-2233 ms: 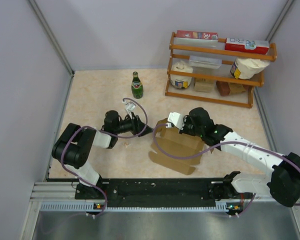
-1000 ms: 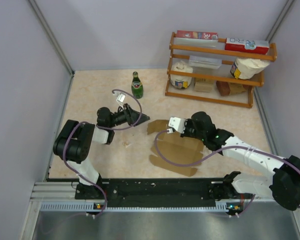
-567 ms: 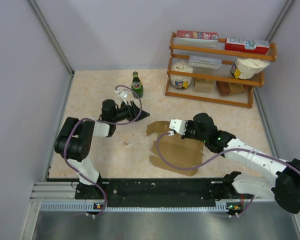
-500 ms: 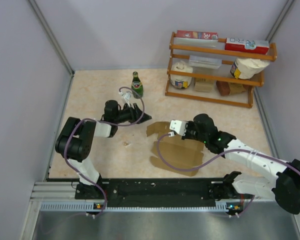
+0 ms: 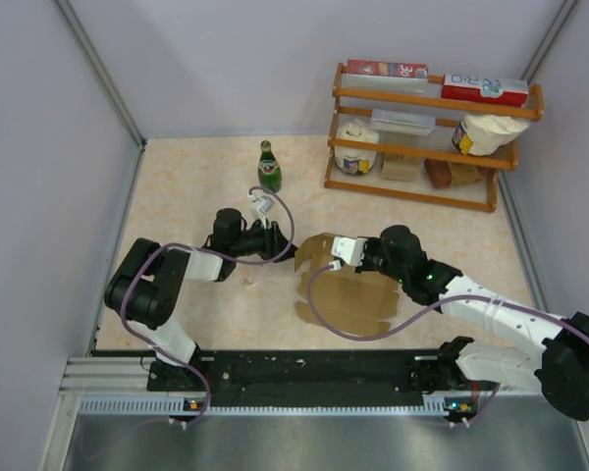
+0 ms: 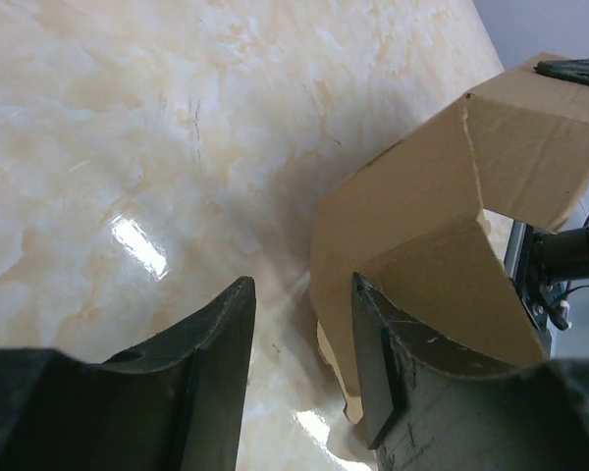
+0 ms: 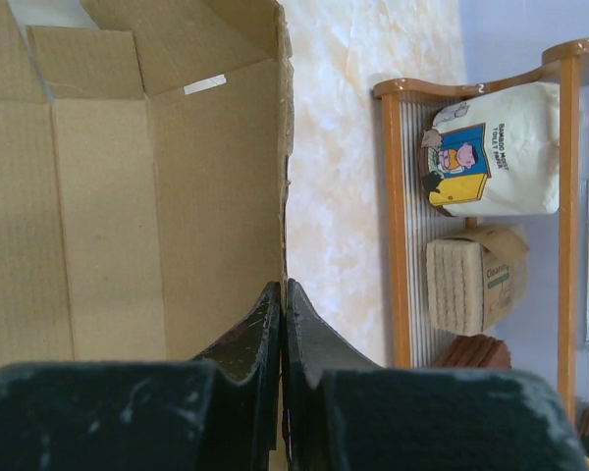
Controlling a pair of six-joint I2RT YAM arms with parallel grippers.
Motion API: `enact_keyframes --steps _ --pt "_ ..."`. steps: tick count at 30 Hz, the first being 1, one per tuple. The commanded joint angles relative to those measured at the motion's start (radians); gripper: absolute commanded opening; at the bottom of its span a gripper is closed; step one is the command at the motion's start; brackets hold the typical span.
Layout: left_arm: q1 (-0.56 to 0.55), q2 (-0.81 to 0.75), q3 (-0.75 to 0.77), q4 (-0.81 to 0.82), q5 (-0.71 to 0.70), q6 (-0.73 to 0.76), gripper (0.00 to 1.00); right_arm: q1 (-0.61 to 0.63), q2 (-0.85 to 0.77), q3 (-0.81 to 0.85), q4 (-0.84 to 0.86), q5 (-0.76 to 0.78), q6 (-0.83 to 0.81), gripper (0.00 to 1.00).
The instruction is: Fold the paper box
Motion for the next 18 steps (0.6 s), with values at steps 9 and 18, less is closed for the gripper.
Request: enact_keyframes --steps 9,18 --pt "-0.017 -0.071 -0.054 0.155 0.056 0.032 0.48 0.054 -0.02 -0.072 0.168 0.052 -0.075 0.0" --pt "-0.053 -0.109 -0.065 0.088 0.044 0.12 0.5 0.054 -0.011 -0.076 0.185 0.046 -0.057 0.0"
